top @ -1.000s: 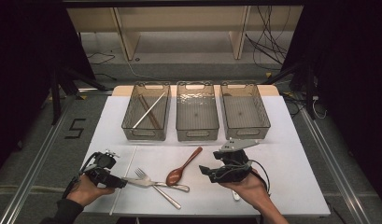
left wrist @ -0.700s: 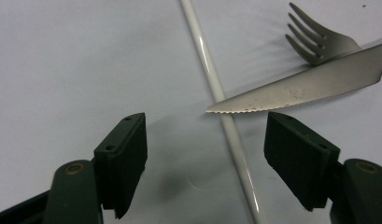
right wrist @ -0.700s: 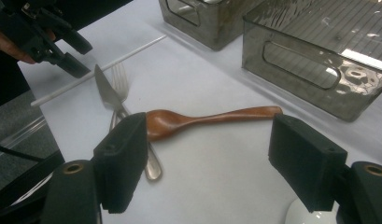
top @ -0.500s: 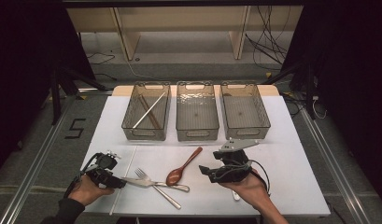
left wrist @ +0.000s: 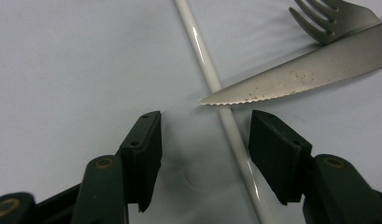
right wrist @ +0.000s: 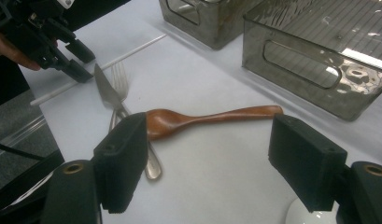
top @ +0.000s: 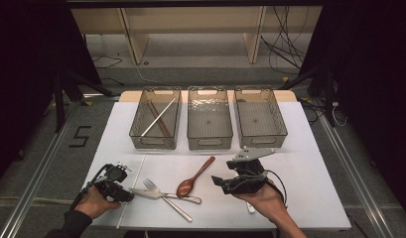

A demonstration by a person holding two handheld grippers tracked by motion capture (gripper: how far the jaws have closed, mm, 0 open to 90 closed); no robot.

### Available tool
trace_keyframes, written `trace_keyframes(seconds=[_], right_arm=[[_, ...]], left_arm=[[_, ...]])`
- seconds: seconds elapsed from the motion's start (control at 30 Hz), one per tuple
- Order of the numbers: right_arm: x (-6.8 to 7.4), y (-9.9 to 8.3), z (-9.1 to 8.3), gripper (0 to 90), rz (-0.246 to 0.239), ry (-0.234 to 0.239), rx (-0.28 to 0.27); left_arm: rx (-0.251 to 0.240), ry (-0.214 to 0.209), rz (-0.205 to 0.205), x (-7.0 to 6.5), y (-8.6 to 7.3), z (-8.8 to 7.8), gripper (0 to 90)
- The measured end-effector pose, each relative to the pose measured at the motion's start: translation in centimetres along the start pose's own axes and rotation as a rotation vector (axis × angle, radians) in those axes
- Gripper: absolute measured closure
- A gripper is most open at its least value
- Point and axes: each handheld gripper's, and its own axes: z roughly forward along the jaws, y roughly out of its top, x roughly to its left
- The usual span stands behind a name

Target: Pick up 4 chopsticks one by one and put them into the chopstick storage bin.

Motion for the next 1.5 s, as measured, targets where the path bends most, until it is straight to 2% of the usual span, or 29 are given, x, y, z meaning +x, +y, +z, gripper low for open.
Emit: trace_keyframes(seconds=[0.2,0.3,0.37,0.47,0.53,0.77,0.93,1.07,1.2,1.5], right_arm=[[0.0,0.0,0.0,29.4,0.0,0.0,0.0],[0.0,0.0,0.0,29.3,0.0,0.0,0.0],[0.0,0.0,-0.1,29.4,0.0,0.0,-0.001],[-0.1,0.0,-0.1,29.4,-0.001,0.001,-0.001],[0.0,0.0,-0.1,29.4,-0.001,0.001,0.0],[0.0,0.0,0.0,29.4,-0.001,0.0,0.002],[0.0,0.0,0.0,29.4,-0.002,0.0,0.003],[0.0,0.0,0.0,29.4,-0.003,-0.001,0.003],[0.0,0.0,0.0,29.4,-0.002,-0.001,0.003],[-0.1,0.0,0.0,29.6,-0.002,-0.002,0.003]], left_arm=[[0.01,0.003,0.009,0.1,0.0,-0.1,49.0],[0.014,0.037,-0.01,0.7,-0.2,-0.3,56.9],[0.016,0.01,-0.029,1.3,-0.3,-0.3,58.5],[0.017,0.001,-0.04,1.7,-0.4,-0.4,65.2],[0.016,-0.002,-0.045,1.8,-0.3,-0.3,66.6],[0.018,-0.007,-0.032,2.1,-0.3,-0.3,75.4],[0.026,-0.012,-0.028,2.2,-0.2,-0.3,77.3],[0.03,-0.017,-0.02,2.2,-0.1,-0.2,82.9],[0.028,-0.026,-0.027,2.3,-0.1,-0.2,83.3],[0.028,-0.035,-0.015,2.4,-0.1,-0.3,84.3]])
